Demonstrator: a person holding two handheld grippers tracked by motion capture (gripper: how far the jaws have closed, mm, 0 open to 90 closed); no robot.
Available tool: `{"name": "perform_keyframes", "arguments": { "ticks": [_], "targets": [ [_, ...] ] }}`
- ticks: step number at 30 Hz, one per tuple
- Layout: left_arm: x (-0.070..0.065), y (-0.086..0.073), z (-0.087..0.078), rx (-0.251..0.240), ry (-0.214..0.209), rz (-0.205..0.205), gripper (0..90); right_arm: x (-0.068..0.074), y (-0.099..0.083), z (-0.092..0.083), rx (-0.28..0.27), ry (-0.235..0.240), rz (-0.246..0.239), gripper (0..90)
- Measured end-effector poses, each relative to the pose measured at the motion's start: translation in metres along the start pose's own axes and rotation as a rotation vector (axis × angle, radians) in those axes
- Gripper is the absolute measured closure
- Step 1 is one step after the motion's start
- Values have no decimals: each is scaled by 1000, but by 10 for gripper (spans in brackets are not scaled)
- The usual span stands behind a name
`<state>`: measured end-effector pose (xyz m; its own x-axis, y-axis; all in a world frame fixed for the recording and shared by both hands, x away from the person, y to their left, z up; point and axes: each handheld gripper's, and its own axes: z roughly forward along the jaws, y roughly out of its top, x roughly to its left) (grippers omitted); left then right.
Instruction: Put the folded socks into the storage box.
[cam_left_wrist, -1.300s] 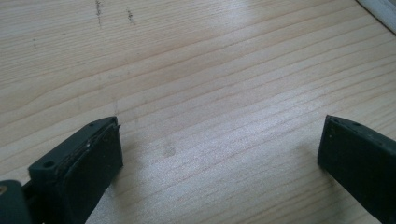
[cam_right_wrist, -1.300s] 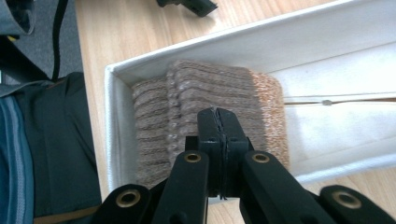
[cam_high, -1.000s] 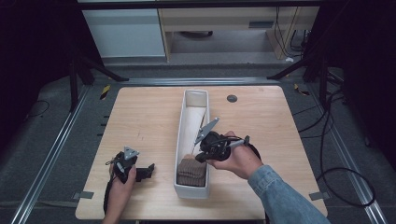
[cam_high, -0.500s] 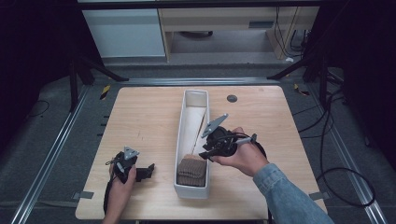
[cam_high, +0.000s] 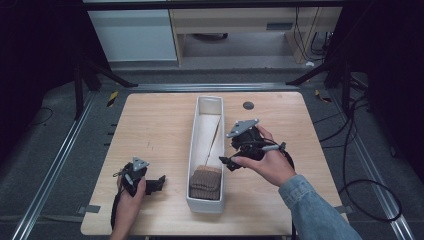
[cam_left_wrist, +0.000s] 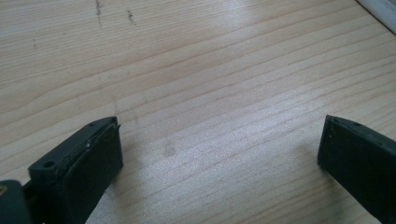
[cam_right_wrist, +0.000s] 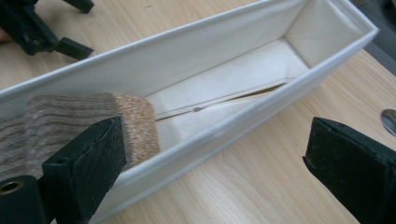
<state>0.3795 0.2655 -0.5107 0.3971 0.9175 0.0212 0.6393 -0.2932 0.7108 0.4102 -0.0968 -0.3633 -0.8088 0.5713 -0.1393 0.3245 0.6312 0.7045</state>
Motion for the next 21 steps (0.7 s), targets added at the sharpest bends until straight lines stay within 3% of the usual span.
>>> {"name": "perform_keyframes", "arguments": {
  "ticks": [8, 21],
  "targets": [
    [0, 0, 0, 0, 0, 0, 0, -17, -9, -10, -39, -38, 51, 49],
    [0, 0, 0, -1, 0, 0, 0, -48, -44, -21, -62, -167, 112, 85]
  ]
}}
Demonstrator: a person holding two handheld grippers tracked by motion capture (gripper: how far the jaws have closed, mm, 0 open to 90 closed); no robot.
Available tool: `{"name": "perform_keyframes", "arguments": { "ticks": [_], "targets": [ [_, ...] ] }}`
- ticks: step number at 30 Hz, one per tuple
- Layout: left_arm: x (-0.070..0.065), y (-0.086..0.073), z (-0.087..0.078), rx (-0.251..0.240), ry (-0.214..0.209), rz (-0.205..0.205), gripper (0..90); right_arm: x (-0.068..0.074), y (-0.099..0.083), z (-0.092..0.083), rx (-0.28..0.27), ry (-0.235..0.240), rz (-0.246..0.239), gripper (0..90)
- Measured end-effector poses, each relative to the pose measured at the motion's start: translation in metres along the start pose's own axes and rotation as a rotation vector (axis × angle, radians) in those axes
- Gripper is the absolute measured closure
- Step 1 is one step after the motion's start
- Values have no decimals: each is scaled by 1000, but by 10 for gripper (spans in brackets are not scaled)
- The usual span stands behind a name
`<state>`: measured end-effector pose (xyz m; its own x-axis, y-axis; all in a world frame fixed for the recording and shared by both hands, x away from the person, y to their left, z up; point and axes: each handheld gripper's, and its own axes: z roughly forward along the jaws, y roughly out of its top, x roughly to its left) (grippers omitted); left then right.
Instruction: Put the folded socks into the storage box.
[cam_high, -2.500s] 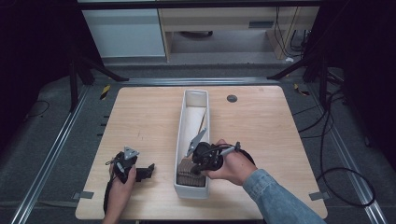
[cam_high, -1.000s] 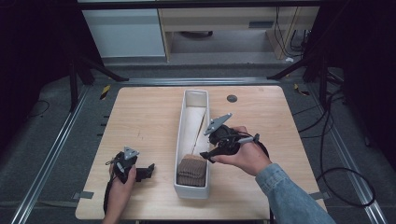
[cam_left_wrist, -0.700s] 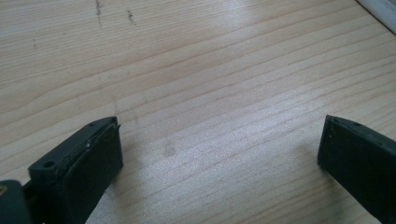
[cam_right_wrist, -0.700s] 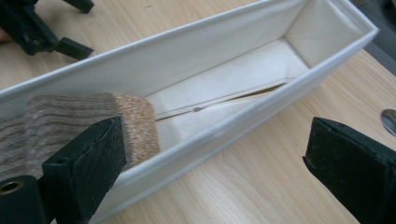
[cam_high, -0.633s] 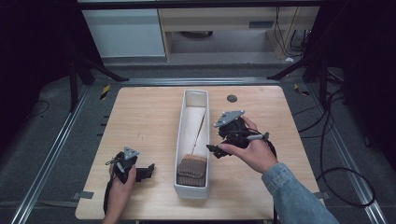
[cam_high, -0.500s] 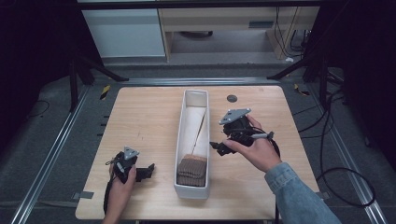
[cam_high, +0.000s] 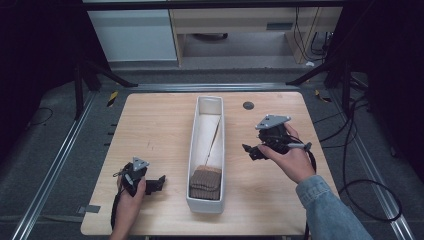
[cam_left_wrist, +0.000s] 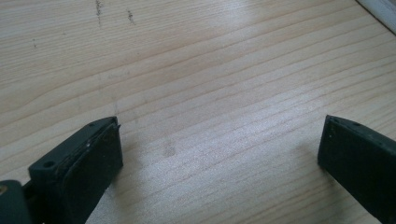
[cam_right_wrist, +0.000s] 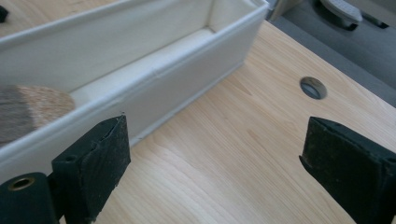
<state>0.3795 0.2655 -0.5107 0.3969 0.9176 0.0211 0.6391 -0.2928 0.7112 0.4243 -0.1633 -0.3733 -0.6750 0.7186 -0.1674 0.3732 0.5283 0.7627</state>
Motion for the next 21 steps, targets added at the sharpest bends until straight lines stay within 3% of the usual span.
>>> {"name": "perform_keyframes", "arguments": {
  "ticks": [5, 12, 21],
  "targets": [
    [0, 0, 0, 0, 0, 0, 0, -7, -11, 0, 3, -25, 12, 96],
    [0, 0, 0, 1, 1, 0, 0, -13, -43, 2, 33, -57, 53, 120],
    [0, 0, 0, 1, 1, 0, 0, -23, -78, 9, 49, -77, 132, 148]
  ]
}}
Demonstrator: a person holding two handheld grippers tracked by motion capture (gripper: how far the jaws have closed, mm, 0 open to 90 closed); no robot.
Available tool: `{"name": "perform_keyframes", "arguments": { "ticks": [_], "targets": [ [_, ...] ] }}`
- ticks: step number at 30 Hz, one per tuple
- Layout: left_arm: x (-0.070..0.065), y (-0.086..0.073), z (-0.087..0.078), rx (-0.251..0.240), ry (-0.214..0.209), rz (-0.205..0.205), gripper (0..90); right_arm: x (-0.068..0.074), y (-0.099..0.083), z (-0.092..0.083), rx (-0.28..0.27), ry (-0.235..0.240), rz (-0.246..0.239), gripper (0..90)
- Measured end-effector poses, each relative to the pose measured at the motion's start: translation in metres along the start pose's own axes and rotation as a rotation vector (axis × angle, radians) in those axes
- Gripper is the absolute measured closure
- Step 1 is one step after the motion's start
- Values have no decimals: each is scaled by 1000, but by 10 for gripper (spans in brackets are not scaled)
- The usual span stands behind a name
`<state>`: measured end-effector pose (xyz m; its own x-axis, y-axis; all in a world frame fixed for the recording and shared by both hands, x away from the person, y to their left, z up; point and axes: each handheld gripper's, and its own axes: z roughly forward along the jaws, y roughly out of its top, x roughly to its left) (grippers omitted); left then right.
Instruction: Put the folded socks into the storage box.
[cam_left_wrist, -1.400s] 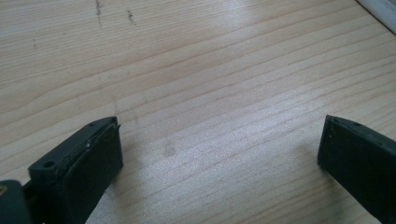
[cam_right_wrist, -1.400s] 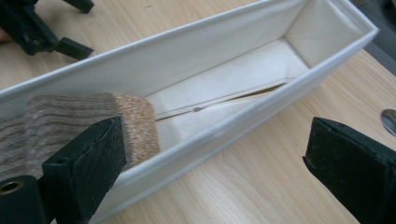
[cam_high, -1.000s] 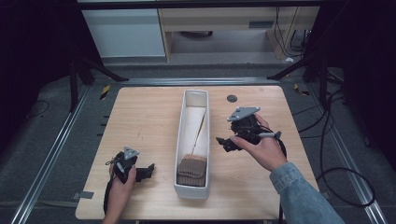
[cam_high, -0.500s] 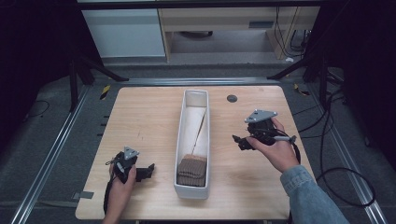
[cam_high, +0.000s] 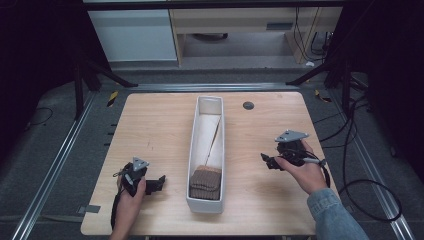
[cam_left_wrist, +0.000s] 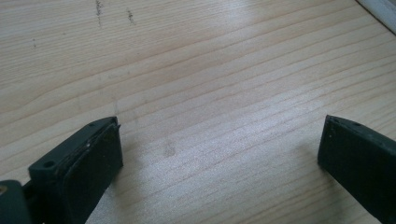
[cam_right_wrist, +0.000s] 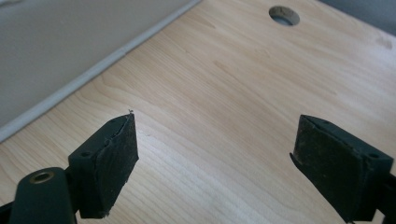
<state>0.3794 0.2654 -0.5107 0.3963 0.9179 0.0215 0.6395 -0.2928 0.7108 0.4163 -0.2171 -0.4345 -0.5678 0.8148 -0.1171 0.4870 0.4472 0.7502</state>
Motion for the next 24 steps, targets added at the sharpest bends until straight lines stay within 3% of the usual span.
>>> {"name": "perform_keyframes", "arguments": {
  "ticks": [5, 18, 24],
  "targets": [
    [0, 0, 0, -1, -1, 0, 0, -3, -15, 6, 19, -6, 22, 160],
    [0, 0, 0, -1, -1, 0, 0, 8, -40, 29, 58, 44, 59, 158],
    [0, 0, 0, 0, 0, 0, 0, 5, -47, 39, 61, 41, 90, 145]
  ]
}}
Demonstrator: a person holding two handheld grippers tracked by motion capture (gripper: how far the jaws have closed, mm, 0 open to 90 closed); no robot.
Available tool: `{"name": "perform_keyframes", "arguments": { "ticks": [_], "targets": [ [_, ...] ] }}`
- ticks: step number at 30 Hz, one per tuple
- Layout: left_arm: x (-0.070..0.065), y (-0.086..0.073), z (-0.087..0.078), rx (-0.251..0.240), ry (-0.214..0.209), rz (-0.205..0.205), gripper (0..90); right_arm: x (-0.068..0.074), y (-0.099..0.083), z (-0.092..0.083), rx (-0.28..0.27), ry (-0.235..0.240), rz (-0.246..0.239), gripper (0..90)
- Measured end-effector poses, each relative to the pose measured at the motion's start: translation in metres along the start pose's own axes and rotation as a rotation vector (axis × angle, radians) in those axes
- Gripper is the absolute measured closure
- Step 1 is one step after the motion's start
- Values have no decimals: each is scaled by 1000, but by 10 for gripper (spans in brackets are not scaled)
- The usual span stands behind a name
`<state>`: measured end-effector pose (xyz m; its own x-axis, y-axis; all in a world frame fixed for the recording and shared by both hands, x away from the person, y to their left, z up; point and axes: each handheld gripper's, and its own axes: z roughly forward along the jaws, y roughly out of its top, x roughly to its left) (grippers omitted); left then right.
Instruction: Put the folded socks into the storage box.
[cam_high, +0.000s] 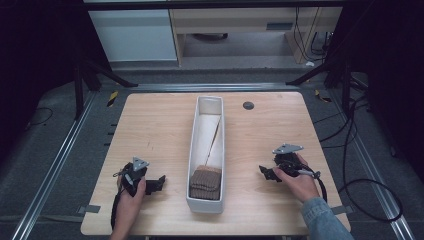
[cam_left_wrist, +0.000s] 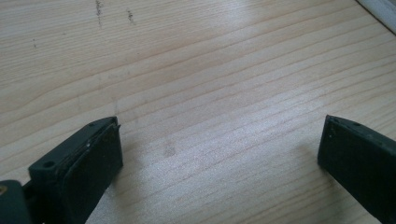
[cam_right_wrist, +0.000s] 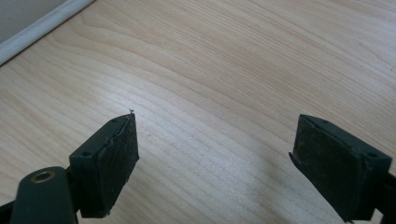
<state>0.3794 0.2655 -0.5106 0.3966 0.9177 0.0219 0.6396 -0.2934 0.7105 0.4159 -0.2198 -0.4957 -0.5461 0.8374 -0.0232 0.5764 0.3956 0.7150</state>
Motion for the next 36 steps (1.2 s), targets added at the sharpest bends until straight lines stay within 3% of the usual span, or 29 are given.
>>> {"name": "perform_keyframes", "arguments": {
  "ticks": [13, 26, 36],
  "targets": [
    [0, 0, 0, 0, 0, -1, 0, -15, -5, 13, -5, -35, 80, 117],
    [0, 0, 0, 0, 0, 0, 0, -16, -9, 17, -32, -59, 81, 84],
    [0, 0, 0, -1, -1, 0, 0, -21, -12, 15, -9, -85, 106, 4]
  ]
}}
